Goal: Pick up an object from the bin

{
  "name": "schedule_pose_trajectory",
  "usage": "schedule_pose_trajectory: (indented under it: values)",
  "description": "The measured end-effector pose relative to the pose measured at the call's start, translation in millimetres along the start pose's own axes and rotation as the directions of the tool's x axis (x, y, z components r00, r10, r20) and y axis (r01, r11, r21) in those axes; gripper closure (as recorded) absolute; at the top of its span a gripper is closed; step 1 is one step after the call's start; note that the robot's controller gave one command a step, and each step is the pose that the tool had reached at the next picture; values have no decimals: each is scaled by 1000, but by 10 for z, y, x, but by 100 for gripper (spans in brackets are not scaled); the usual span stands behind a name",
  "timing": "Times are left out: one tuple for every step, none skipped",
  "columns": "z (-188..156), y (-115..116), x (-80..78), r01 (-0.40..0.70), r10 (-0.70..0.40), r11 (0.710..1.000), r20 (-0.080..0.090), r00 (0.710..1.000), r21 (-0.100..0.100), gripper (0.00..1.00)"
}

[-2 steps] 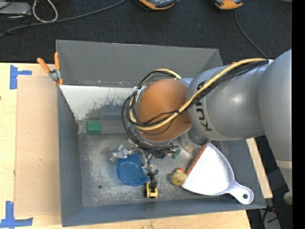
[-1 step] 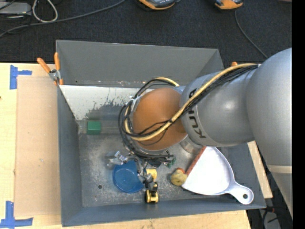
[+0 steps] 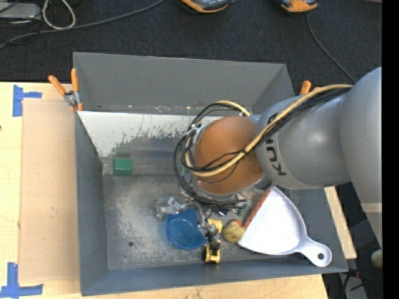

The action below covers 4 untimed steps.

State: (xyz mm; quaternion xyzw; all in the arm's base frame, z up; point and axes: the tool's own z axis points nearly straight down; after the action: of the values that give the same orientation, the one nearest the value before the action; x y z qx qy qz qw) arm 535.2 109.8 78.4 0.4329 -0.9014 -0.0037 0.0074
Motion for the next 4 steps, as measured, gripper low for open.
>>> schedule_pose_trajectory:
  values:
    - [65, -99, 174, -197, 197, 980, -3, 980, -5, 0]
    - [-628, -484, 631, -104, 104, 995, -4, 995, -6, 0]
    - [-1366, -78, 384, -169, 169, 986, -8, 986, -11, 0]
    - [-455, -1085, 789, -128, 128, 992, -7, 992, -6, 100]
